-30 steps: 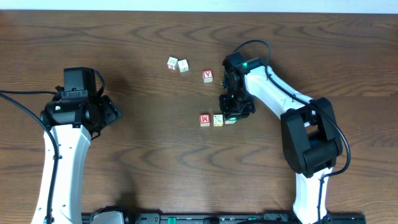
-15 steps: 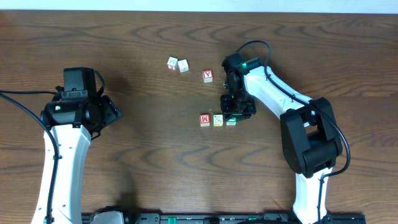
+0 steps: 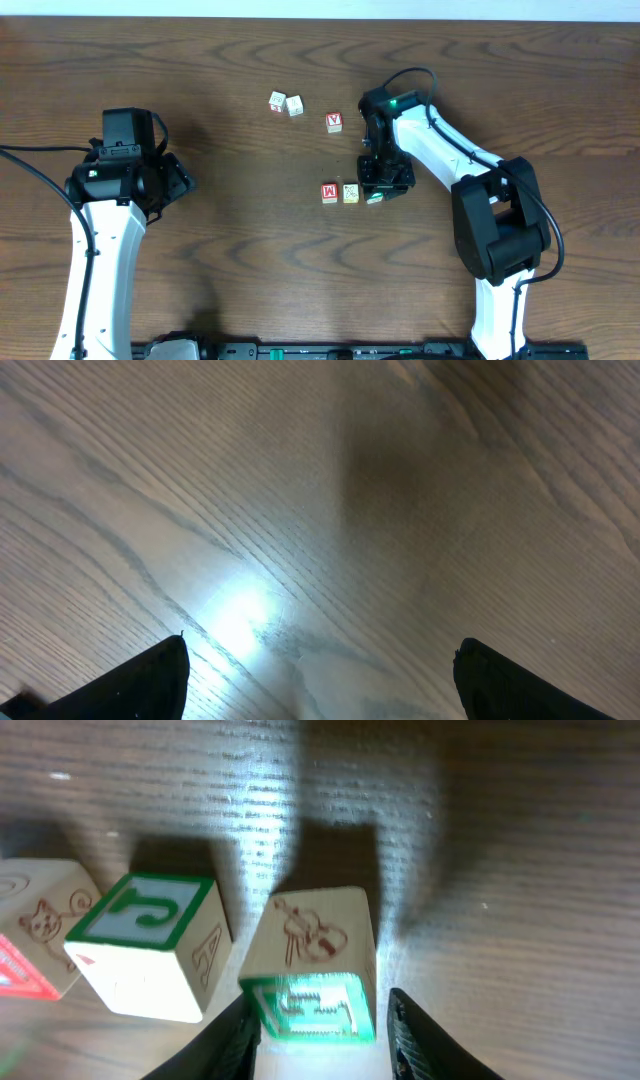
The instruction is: Lift 3 blocks
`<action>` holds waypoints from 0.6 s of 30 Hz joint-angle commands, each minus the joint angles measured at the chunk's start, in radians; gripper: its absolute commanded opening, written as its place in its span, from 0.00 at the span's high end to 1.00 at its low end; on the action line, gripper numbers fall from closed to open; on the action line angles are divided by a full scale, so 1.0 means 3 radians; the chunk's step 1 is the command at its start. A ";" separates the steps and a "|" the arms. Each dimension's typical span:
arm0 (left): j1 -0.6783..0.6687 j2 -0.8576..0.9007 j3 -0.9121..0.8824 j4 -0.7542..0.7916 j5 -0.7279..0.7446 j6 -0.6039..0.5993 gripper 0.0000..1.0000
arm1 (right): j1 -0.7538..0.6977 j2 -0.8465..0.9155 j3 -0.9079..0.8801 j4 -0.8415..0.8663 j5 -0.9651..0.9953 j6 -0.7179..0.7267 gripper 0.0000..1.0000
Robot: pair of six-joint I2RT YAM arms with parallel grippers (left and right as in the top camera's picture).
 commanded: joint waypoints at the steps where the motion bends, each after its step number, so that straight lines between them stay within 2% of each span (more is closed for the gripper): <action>1: 0.0014 0.0010 0.0013 -0.0013 -0.0032 -0.0018 0.15 | -0.0048 0.0022 0.0203 -0.0090 0.0018 -0.0015 0.60; 11: 0.0014 0.0010 0.0013 -0.0014 -0.0032 -0.0018 0.15 | -0.0128 0.0022 0.0451 -0.0207 0.0020 -0.0233 0.52; 18: 0.0014 0.0010 0.0013 -0.0013 -0.0031 -0.0018 0.15 | -0.0135 0.0022 0.0446 -0.0240 0.0018 -0.0539 0.56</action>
